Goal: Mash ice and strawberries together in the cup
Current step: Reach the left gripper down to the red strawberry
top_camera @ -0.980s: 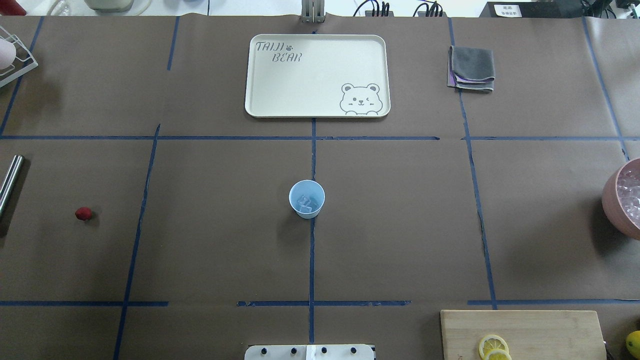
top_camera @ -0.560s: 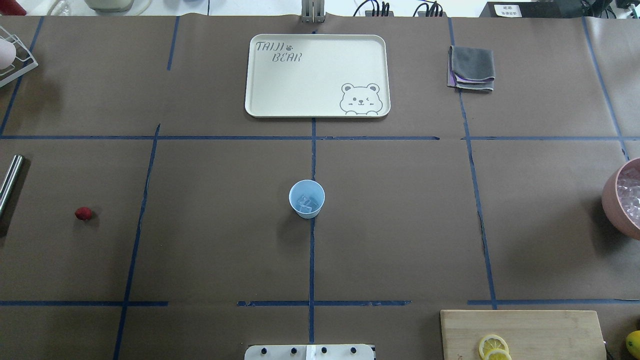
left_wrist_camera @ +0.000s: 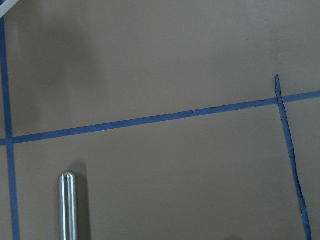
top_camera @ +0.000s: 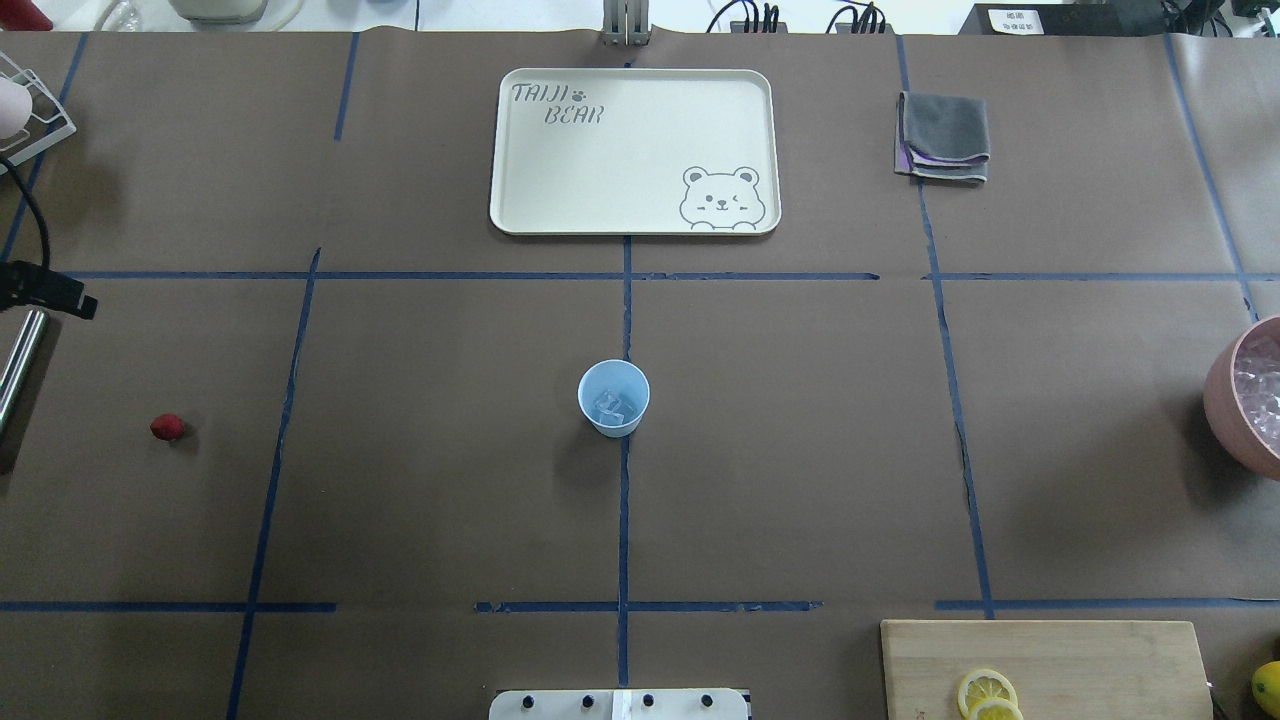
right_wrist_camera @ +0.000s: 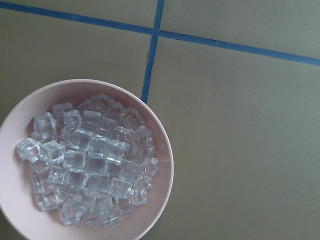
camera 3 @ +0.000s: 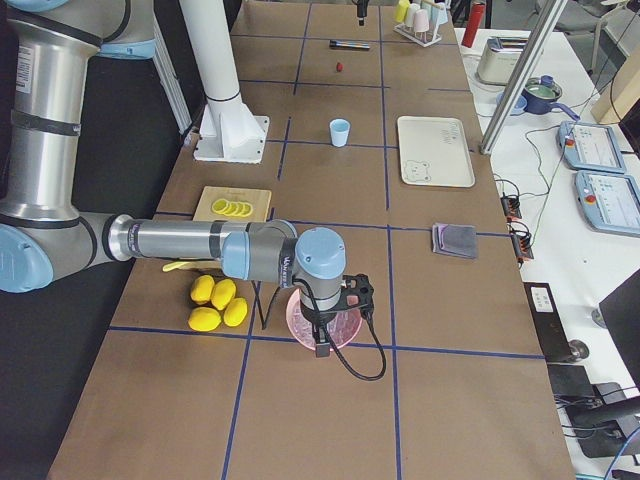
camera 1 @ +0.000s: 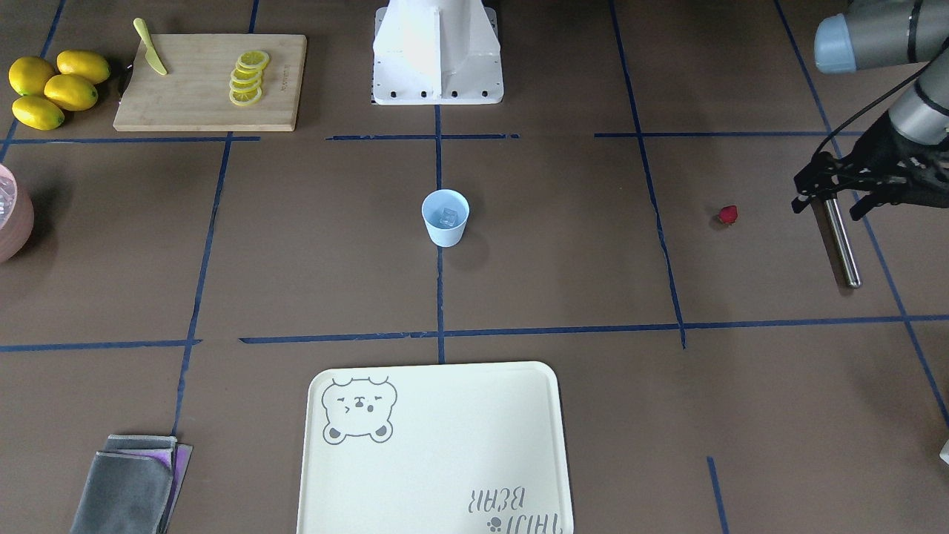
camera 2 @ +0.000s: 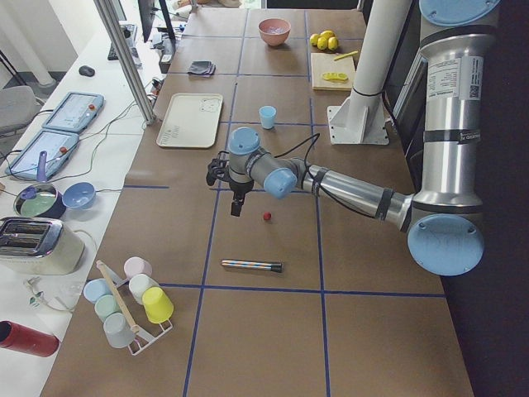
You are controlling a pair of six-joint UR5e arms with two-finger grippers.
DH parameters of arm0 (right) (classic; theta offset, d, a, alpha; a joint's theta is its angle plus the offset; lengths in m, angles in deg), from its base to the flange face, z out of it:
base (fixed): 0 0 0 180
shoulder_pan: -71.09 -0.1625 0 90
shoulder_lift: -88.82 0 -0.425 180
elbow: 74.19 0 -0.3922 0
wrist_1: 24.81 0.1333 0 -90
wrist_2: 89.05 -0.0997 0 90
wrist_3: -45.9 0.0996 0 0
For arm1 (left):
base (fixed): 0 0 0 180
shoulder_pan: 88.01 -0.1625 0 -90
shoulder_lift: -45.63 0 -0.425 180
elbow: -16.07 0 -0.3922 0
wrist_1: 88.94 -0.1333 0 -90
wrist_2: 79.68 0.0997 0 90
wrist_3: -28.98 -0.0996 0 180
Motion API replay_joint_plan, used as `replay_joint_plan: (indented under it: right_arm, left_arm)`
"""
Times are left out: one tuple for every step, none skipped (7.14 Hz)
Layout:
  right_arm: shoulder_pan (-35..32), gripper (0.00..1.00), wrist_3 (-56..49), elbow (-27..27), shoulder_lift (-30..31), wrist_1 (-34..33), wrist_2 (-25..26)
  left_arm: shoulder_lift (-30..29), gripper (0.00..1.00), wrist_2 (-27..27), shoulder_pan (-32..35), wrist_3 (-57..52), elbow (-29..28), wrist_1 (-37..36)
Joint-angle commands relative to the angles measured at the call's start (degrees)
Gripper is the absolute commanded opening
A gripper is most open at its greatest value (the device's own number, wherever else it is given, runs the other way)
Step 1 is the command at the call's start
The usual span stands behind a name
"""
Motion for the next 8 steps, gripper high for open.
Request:
replay_joint_plan:
  right_arm:
    - [0.08,0.99,0.02,0.0,0.02,0.1,0.0]
    - [0.0,0.99,0.02,0.0,0.02,0.1,0.0]
    - [0.08,0.99,0.02,0.0,0.02,0.1,0.0]
    - [0.0,0.99,0.02,0.0,0.02,0.1,0.0]
    - [0.0,0.99,-0.15,0.0,0.45,0.1,0.0]
    - [0.0,0.99,-0.07,0.08,0.46,0.1,0.0]
    - [0.0,0.99,-0.15,0.08,0.55,0.1,0.0]
    - [0.0,0.99,-0.15,0.08,0.55,0.1,0.08]
  left_arm:
    - [1.11,1.0,5.95,-8.21,8.04,-2.24,6.83]
    - [1.19,1.0,7.54,-10.94,11.38,-5.31,12.26]
    - [1.2,1.0,7.56,-12.27,12.19,-8.03,16.06]
    - [1.2,1.0,7.56,-13.25,12.29,-8.67,16.44]
    - [1.2,1.0,7.56,-14.3,12.55,-8.59,16.36]
    - [1.28,1.0,7.56,-14.92,12.55,-8.59,16.1]
    - [2.15,1.0,7.56,-15.27,12.55,-8.59,16.18]
    - [2.34,1.0,7.56,-15.45,12.55,-8.5,16.27]
